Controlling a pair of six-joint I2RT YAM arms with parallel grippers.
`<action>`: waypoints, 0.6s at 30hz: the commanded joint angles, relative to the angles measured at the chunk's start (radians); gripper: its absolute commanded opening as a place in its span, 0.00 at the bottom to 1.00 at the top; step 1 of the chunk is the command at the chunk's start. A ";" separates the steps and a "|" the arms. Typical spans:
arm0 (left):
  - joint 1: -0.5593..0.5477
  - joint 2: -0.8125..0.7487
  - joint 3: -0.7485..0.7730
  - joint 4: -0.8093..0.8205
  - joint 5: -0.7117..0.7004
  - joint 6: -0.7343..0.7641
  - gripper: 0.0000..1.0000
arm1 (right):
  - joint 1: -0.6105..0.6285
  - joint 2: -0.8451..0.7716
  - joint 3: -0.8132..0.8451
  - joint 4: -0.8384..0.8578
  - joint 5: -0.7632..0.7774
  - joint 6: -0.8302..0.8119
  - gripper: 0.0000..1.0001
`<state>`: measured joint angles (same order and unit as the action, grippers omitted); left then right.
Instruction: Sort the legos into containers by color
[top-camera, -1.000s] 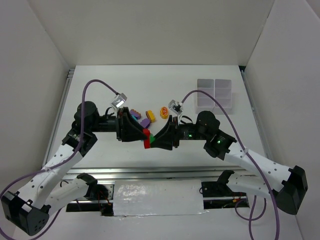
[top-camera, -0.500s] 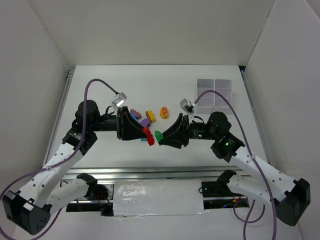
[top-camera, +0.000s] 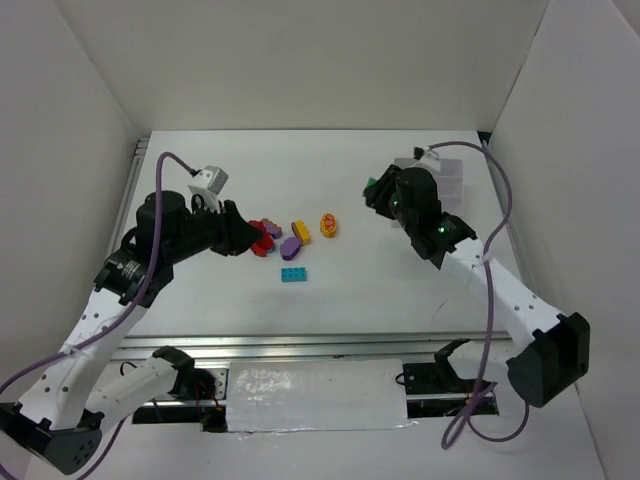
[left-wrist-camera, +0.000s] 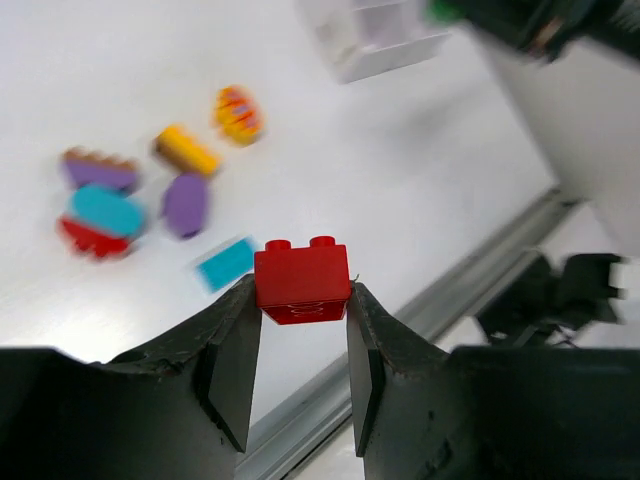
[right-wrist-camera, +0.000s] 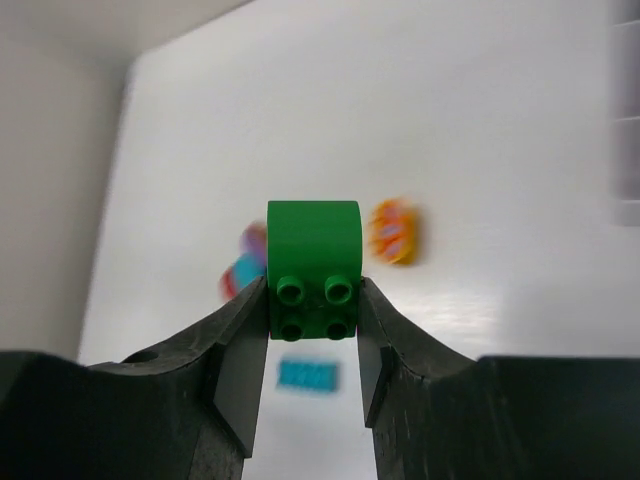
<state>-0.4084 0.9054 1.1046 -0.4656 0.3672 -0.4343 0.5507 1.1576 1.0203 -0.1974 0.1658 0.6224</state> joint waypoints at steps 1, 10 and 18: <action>0.003 -0.049 -0.063 -0.131 -0.304 0.060 0.00 | -0.125 0.091 0.102 -0.189 0.456 0.222 0.00; 0.017 -0.083 -0.157 -0.116 -0.363 0.054 0.00 | -0.333 0.468 0.506 -0.422 0.454 0.617 0.00; 0.026 -0.077 -0.161 -0.110 -0.323 0.062 0.00 | -0.379 0.631 0.640 -0.447 0.333 0.763 0.00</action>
<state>-0.3908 0.8360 0.9272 -0.6041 0.0319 -0.3931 0.1844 1.7813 1.6344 -0.6033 0.5217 1.2762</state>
